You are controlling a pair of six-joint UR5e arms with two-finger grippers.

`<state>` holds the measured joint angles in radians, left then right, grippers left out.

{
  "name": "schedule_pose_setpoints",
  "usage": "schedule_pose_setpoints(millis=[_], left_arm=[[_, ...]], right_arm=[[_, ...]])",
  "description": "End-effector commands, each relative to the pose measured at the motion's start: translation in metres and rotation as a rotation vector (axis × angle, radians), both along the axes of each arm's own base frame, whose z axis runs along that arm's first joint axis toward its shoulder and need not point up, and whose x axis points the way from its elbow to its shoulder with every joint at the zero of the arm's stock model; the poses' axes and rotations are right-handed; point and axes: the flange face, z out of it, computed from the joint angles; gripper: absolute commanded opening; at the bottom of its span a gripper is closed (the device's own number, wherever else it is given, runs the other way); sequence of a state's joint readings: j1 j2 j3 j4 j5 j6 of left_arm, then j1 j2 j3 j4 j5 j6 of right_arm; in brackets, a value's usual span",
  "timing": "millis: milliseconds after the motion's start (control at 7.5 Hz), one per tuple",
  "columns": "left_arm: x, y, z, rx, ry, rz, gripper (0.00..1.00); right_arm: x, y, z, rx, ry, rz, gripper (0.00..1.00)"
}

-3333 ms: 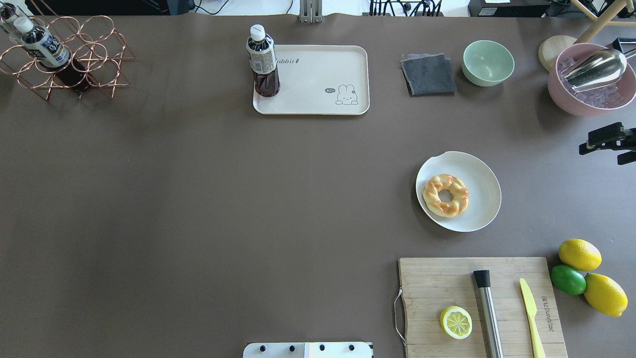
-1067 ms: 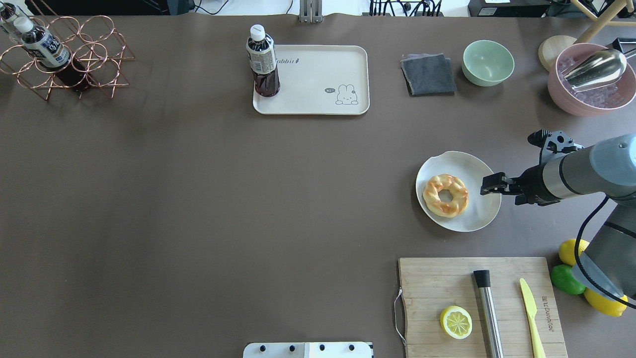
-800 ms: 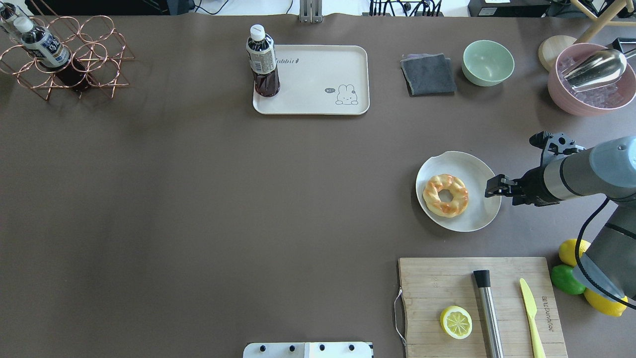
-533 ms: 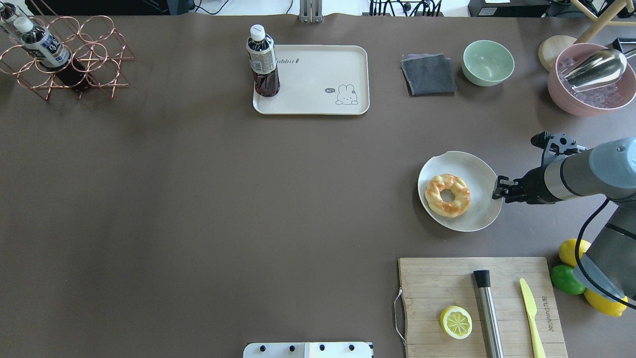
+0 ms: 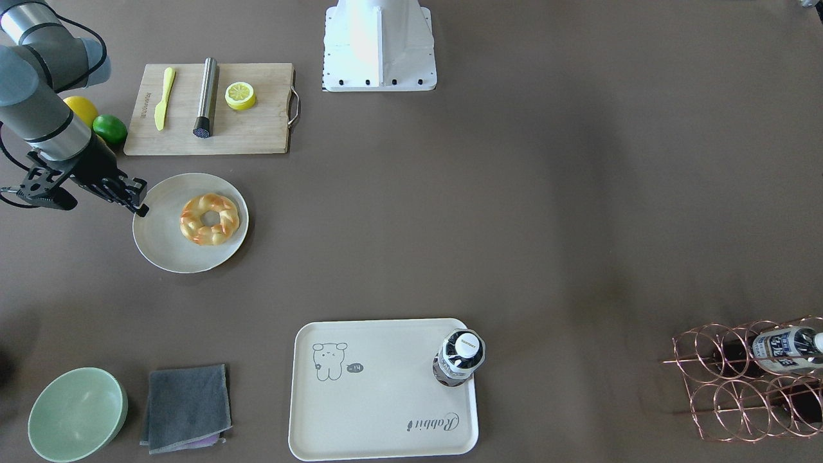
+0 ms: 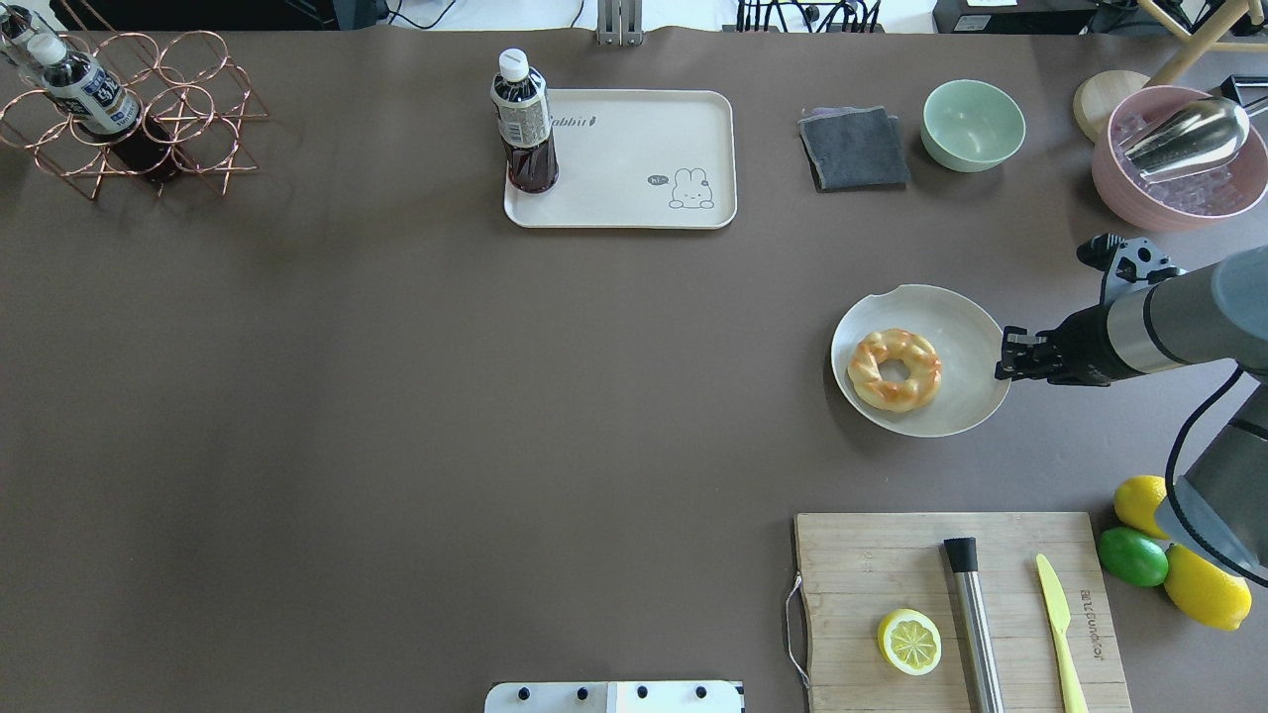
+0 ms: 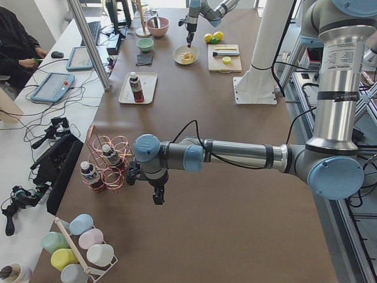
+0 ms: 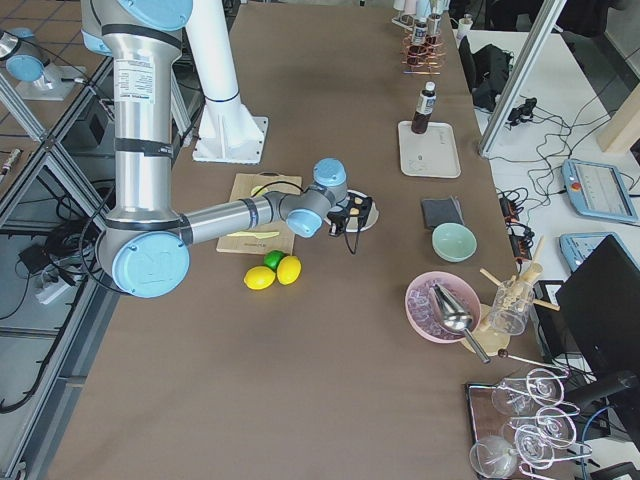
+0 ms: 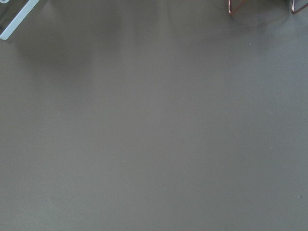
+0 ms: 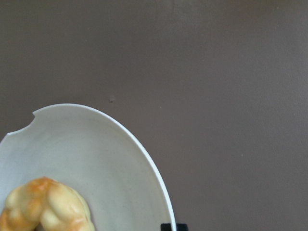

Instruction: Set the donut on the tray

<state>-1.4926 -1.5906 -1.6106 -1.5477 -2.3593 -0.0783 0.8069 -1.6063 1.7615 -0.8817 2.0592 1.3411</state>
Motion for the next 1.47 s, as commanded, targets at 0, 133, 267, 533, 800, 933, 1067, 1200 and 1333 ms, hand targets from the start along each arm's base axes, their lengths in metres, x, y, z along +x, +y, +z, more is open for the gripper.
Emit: schedule_pose_setpoints(millis=[0, 133, 267, 533, 800, 933, 1067, 1200, 1333], left_arm=[[0.0, 0.0, 0.001, -0.004, 0.0, -0.001, 0.98], [0.0, 0.0, 0.001, -0.003, 0.0, 0.0, 0.98], [0.0, 0.001, 0.002, -0.006, 0.0, 0.0, 0.98], [0.0, 0.001, 0.004, -0.009, -0.001, 0.0, 0.98], [0.0, 0.001, 0.005, -0.012, -0.001, 0.0, 0.98], [0.0, 0.001, 0.005, -0.012, -0.001, 0.0, 0.98], [0.0, 0.001, 0.003, -0.01, -0.001, -0.001, 0.98], [0.0, 0.001, 0.003, -0.008, -0.001, -0.001, 0.98], [0.0, 0.0, 0.002, -0.007, 0.0, -0.001, 0.98]], right_arm=[[0.057, -0.021, -0.029, -0.031, -0.11, 0.017, 0.0], [0.066, -0.026, -0.032, -0.028, -0.124, 0.021, 0.0], [0.075, -0.032, -0.037, -0.024, -0.136, 0.032, 0.0], [0.065, -0.058, -0.072, 0.009, -0.175, 0.049, 0.0], [0.021, -0.113, -0.109, -0.09, -0.228, 0.129, 0.0], [-0.008, -0.14, -0.119, -0.124, -0.225, 0.162, 0.0], [-0.033, -0.166, -0.135, -0.161, -0.228, 0.211, 0.0], [-0.057, -0.185, -0.151, -0.204, -0.236, 0.244, 0.0], [-0.08, -0.198, -0.166, -0.22, -0.234, 0.262, 0.0]])
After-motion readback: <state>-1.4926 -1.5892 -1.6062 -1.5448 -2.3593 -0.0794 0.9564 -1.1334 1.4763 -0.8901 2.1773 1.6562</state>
